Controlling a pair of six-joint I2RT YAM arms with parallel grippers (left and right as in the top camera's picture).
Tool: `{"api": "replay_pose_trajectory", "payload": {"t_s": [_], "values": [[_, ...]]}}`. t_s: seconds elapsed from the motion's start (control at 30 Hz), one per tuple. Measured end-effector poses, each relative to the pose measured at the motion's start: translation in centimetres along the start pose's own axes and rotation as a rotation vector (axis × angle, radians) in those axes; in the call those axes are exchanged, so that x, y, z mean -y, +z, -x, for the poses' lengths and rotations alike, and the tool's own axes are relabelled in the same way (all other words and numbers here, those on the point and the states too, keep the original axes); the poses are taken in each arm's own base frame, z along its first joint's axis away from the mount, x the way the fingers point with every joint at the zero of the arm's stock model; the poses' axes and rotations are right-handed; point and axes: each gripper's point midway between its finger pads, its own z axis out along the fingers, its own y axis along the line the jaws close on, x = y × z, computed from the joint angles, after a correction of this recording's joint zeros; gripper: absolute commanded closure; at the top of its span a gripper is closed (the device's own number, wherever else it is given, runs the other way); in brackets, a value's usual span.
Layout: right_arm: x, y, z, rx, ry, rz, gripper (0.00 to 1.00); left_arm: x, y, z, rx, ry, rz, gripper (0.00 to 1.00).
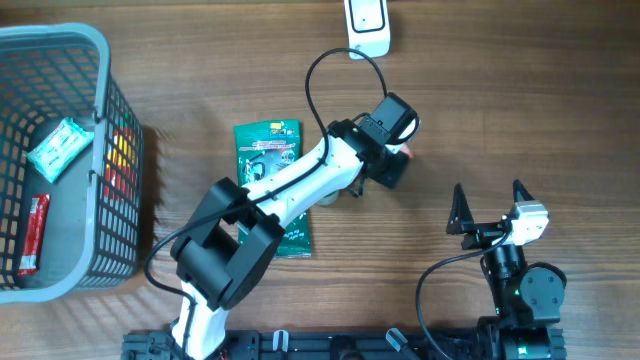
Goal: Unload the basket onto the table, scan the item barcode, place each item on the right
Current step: 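Carry the red-orange tissue pack out and set it right of the jar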
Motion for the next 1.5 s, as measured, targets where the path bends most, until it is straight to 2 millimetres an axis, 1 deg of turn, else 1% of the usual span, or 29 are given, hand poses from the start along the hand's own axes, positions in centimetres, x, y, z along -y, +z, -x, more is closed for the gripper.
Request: {"api": "replay_pose_trajectory", "payload": {"t_s": [0.03, 0.07, 0.1, 0.13, 0.17, 0.23, 0.27, 0.3, 0.33, 0.37, 0.4, 0.43, 0.57, 0.77, 0.83, 0.93, 1.03, 1.07, 1.1, 1.13, 1.17, 1.2, 1.23, 1.27, 1.3, 1.37, 1.4, 1.43, 1.5], "values": [[0.0, 0.0, 0.0, 0.000, 0.000, 0.000, 0.00, -0.8, 0.1, -0.9, -0.033, -0.001, 0.041, 0.96], [0.0, 0.0, 0.0, 0.000, 0.000, 0.000, 0.00, -2.7, -0.1, -2.2, -0.082, 0.000, 0.149, 0.96], [0.0, 0.0, 0.0, 0.000, 0.000, 0.000, 0.00, -3.3, -0.3, -2.4, -0.088, 0.002, 0.182, 0.89], [0.0, 0.0, 0.0, 0.000, 0.000, 0.000, 0.00, -3.9, -0.4, -2.9, -0.107, 0.006, 0.216, 0.71], [0.0, 0.0, 0.0, 0.000, 0.000, 0.000, 0.00, -4.2, -0.5, -3.0, -0.112, 0.013, 0.232, 0.59], [0.0, 0.0, 0.0, 0.000, 0.000, 0.000, 0.00, -4.4, -0.6, -2.9, -0.109, 0.015, 0.245, 0.48], [0.0, 0.0, 0.0, 0.000, 0.000, 0.000, 0.00, -4.4, -0.6, -2.9, -0.109, 0.016, 0.247, 0.29], [0.0, 0.0, 0.0, 0.000, 0.000, 0.000, 0.00, -4.4, -0.5, -2.9, -0.109, 0.018, 0.242, 0.29], [0.0, 0.0, 0.0, 0.000, 0.000, 0.000, 0.00, -4.2, -0.5, -2.9, -0.110, 0.018, 0.232, 0.36], [0.0, 0.0, 0.0, 0.000, 0.000, 0.000, 0.00, -4.1, -0.5, -2.9, -0.109, 0.017, 0.225, 0.62], [0.0, 0.0, 0.0, 0.000, 0.000, 0.000, 0.00, -3.9, -0.6, -2.7, -0.100, 0.018, 0.214, 0.83], [0.0, 0.0, 0.0, 0.000, 0.000, 0.000, 0.00, -3.7, -0.7, -2.4, -0.088, 0.016, 0.210, 0.96], [0.0, 0.0, 0.0, 0.000, 0.000, 0.000, 0.00, -3.2, -1.5, -1.1, -0.033, 0.016, 0.189, 0.96], [0.0, 0.0, 0.0, 0.000, 0.000, 0.000, 0.00, -3.3, -1.4, -1.0, -0.029, 0.014, 0.189, 0.96], [0.0, 0.0, 0.0, 0.000, 0.000, 0.000, 0.00, -3.5, -0.4, -1.5, -0.054, 0.010, 0.183, 0.96], [0.0, 0.0, 0.0, 0.000, 0.000, 0.000, 0.00, -3.5, 2.3, -2.7, -0.108, 0.004, 0.156, 0.96], [0.0, 0.0, 0.0, 0.000, 0.000, 0.000, 0.00, -3.4, 2.3, -2.7, -0.107, 0.000, 0.145, 0.96], [0.0, 0.0, 0.0, 0.000, 0.000, 0.000, 0.00, -3.4, 2.3, -2.7, -0.108, 0.000, 0.143, 0.91], [0.0, 0.0, 0.0, 0.000, 0.000, 0.000, 0.00, -3.4, 2.2, -2.6, -0.108, -0.004, 0.143, 0.67], [0.0, 0.0, 0.0, 0.000, 0.000, 0.000, 0.00, -3.3, 2.1, -2.5, -0.106, -0.013, 0.139, 0.37], [0.0, 0.0, 0.0, 0.000, 0.000, 0.000, 0.00, -3.2, 1.9, -2.4, -0.107, -0.016, 0.139, 0.13], [0.0, 0.0, 0.0, 0.000, 0.000, 0.000, 0.00, -3.1, 1.5, -2.1, -0.100, -0.016, 0.135, 0.00], [0.0, 0.0, 0.0, 0.000, 0.000, 0.000, 0.00, -2.7, 0.3, -1.0, -0.065, -0.018, 0.128, 0.00], [0.0, 0.0, 0.0, 0.000, 0.000, 0.000, 0.00, -2.3, -1.7, 0.8, -0.003, -0.015, 0.124, 0.00], [0.0, 0.0, 0.0, 0.000, 0.000, 0.000, 0.00, -1.9, -5.1, 3.3, 0.098, -0.016, 0.128, 0.00], [0.0, 0.0, 0.0, 0.000, 0.000, 0.000, 0.00, -1.7, -12.0, 6.4, 0.272, -0.018, 0.156, 0.00], [0.0, 0.0, 0.0, 0.000, 0.000, 0.000, 0.00, -2.0, -15.3, 7.3, 0.349, -0.026, 0.187, 0.00], [0.0, 0.0, 0.0, 0.000, 0.000, 0.000, 0.00, -2.9, -19.5, 8.0, 0.441, -0.045, 0.235, 0.00], [0.0, 0.0, 0.0, 0.000, 0.000, 0.000, 0.00, -5.1, -25.1, 8.3, 0.560, -0.097, 0.329, 0.00]]}}
